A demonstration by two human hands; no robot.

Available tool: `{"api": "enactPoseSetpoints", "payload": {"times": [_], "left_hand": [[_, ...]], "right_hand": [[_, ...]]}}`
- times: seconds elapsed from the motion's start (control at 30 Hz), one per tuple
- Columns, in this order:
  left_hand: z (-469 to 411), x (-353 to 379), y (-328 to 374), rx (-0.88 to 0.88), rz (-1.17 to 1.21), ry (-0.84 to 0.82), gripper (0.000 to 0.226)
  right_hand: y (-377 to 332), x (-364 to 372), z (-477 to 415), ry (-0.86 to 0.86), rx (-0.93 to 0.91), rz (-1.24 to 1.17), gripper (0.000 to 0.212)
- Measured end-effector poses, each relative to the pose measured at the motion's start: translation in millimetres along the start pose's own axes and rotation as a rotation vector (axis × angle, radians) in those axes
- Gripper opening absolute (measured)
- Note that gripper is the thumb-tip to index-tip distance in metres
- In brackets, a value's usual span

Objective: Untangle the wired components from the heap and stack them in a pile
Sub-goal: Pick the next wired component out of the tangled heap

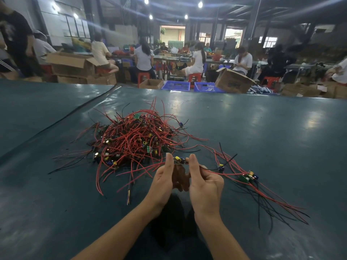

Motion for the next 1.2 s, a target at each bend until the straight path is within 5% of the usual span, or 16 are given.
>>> {"api": "enactPoseSetpoints", "payload": {"times": [0.3,0.43,0.83,1.2], "left_hand": [[-5,-4,-8,0.026,-0.074,-0.043,0.061],[-10,-13,-5,0.089,-0.033,0.018,0.042],[-14,2,-3,0.227,-0.16,-0.184,0.049],[-19,-7,-9,0.177,-0.079,-0.147,0.047]], "right_hand": [[-10,13,5,-0.126,-0.081,-0.016,0.03],[7,-1,-6,-0.024,0.117,-0.018,0.033],[38,-62,-36,0.251,0.413,-0.222,0.035],[22,8,-2,-0.102,0.27,0.115,0.039]]}}
Point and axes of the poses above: each hand's wrist, its own z-axis away from the middle knuckle, its own x-axis out of the palm, y = z × x, the point moved 10 cm from there along -z, towards the middle knuckle, and after that the axes turned 4 degrees about z, right-handed, at the moved point
